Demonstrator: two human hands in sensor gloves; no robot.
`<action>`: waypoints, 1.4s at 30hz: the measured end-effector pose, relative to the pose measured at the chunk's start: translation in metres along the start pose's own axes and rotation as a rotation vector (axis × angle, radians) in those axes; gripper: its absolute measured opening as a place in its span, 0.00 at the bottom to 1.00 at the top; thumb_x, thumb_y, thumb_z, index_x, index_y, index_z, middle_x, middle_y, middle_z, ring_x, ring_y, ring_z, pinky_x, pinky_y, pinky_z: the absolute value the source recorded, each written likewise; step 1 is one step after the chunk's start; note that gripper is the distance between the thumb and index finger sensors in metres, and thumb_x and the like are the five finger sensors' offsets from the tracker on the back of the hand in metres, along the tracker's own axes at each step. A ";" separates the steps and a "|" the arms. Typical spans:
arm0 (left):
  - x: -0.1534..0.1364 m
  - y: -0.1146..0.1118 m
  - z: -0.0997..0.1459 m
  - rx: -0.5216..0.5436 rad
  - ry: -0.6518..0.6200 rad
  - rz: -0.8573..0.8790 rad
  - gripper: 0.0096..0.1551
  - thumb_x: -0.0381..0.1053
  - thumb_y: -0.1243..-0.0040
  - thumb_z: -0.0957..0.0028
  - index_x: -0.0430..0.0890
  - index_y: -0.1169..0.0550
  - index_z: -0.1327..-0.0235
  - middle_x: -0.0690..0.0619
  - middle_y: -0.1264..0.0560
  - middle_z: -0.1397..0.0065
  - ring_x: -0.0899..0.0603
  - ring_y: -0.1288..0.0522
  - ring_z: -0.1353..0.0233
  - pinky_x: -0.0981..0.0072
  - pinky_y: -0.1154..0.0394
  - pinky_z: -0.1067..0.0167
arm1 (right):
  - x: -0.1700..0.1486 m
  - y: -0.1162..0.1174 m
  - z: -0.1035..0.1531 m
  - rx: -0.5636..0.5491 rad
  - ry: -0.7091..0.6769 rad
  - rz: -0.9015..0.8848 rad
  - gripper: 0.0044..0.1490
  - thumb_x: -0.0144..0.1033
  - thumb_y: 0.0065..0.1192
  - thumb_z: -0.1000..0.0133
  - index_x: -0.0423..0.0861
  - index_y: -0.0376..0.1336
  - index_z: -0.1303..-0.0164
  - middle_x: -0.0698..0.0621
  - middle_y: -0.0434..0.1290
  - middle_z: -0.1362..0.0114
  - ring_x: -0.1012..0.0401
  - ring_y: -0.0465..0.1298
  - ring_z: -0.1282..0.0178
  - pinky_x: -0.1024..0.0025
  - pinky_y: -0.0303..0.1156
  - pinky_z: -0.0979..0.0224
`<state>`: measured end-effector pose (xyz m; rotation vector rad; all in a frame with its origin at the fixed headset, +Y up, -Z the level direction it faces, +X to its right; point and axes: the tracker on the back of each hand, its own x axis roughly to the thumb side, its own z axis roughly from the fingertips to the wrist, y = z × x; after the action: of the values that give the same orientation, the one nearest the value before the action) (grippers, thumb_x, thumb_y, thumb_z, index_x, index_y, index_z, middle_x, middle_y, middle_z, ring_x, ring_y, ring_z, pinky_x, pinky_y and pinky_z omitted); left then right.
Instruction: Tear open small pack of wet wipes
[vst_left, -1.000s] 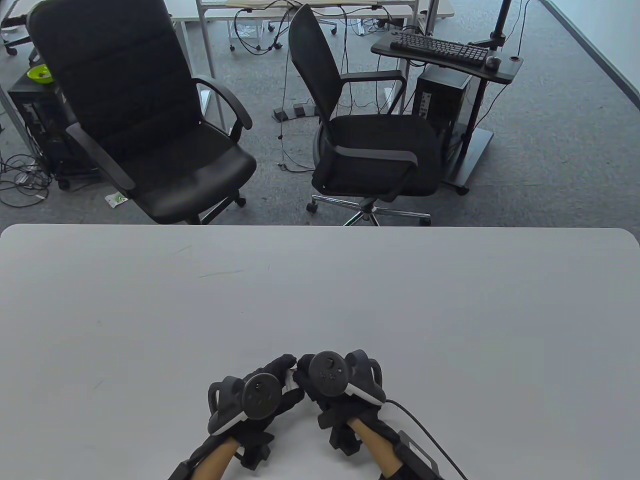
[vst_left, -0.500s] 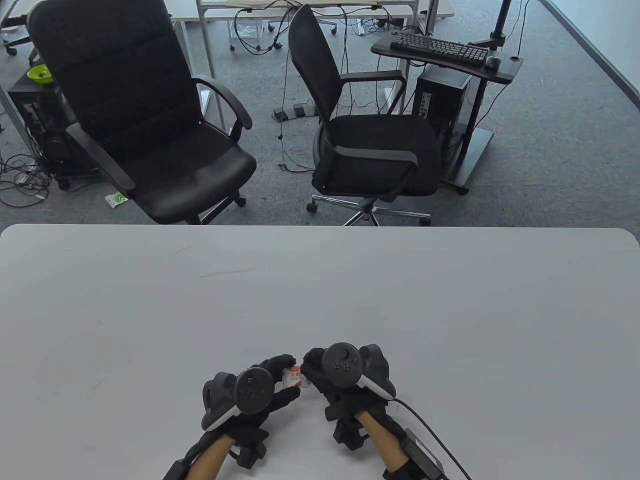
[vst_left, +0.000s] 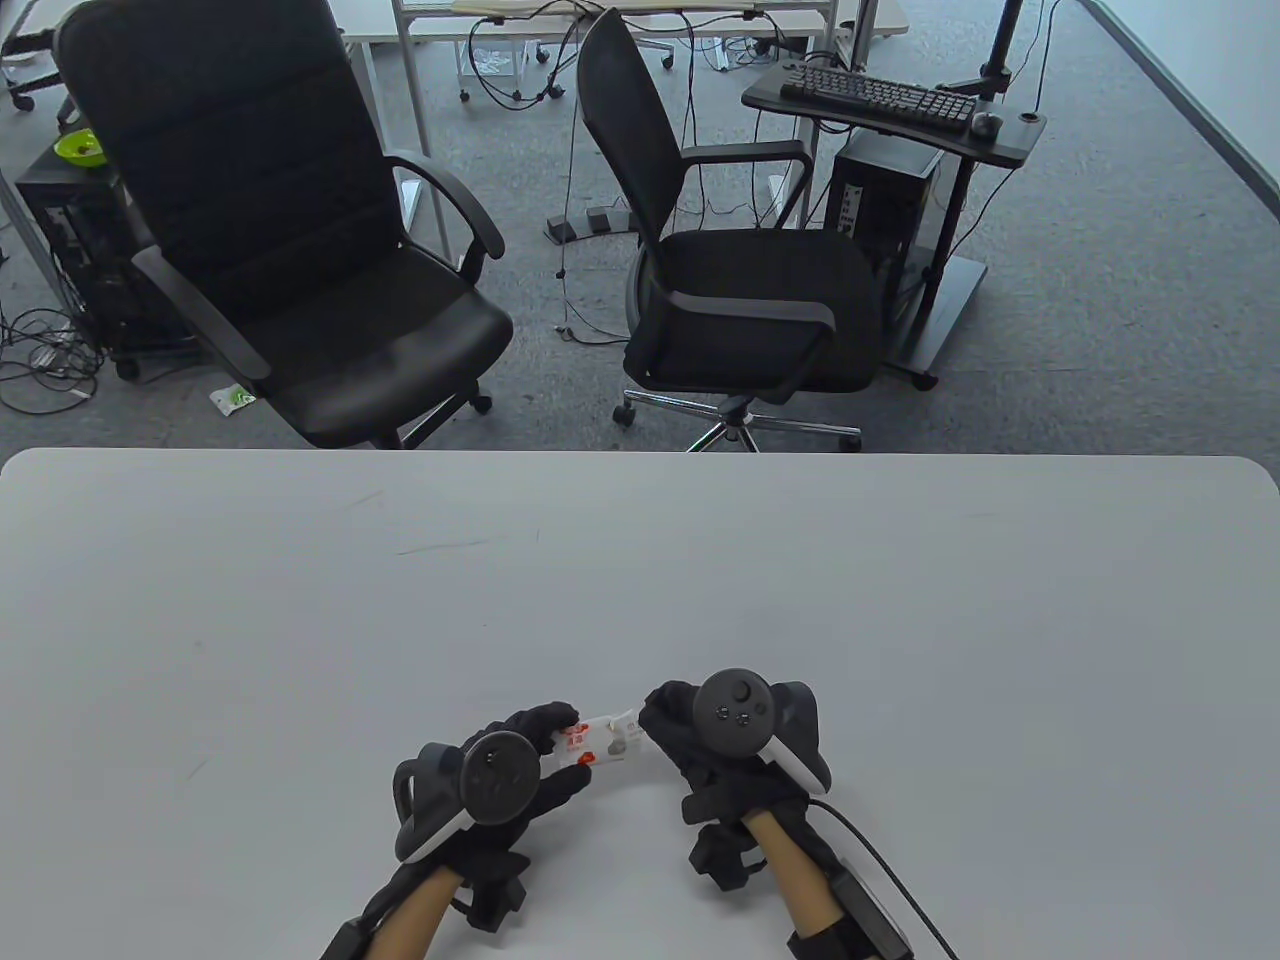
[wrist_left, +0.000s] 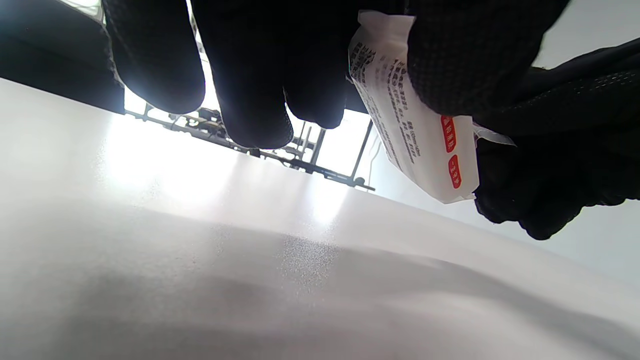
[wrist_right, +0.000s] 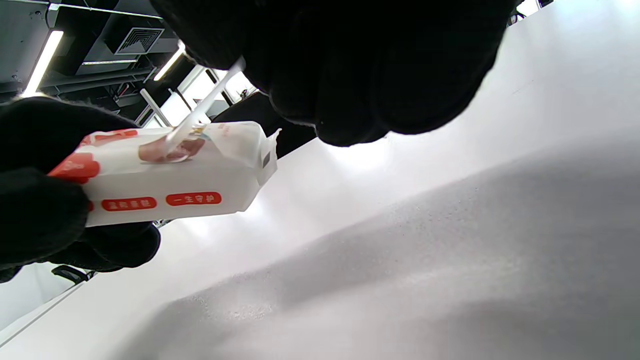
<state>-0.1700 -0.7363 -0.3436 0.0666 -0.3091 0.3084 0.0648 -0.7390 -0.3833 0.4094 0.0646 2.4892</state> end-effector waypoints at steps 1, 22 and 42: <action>0.000 0.000 0.000 -0.001 0.001 -0.001 0.40 0.66 0.38 0.52 0.54 0.34 0.28 0.49 0.23 0.33 0.41 0.18 0.34 0.36 0.27 0.31 | -0.001 0.000 0.000 0.005 0.000 0.001 0.19 0.40 0.54 0.32 0.44 0.63 0.36 0.46 0.77 0.37 0.49 0.80 0.44 0.56 0.80 0.44; 0.004 0.012 -0.025 -0.010 0.034 0.053 0.38 0.65 0.37 0.51 0.55 0.32 0.27 0.47 0.26 0.29 0.37 0.23 0.27 0.33 0.31 0.28 | -0.072 -0.067 0.043 0.058 0.091 0.525 0.44 0.52 0.36 0.29 0.42 0.30 0.13 0.35 0.26 0.11 0.37 0.25 0.19 0.27 0.35 0.27; 0.011 -0.026 -0.135 -0.273 0.234 0.003 0.43 0.64 0.42 0.48 0.62 0.43 0.19 0.49 0.49 0.11 0.32 0.56 0.11 0.28 0.54 0.22 | -0.088 -0.055 0.050 0.130 0.139 0.654 0.45 0.53 0.37 0.30 0.43 0.29 0.14 0.35 0.25 0.11 0.37 0.24 0.19 0.27 0.34 0.26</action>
<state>-0.1133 -0.7430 -0.4690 -0.2373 -0.1168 0.2720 0.1791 -0.7476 -0.3682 0.3475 0.1730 3.1704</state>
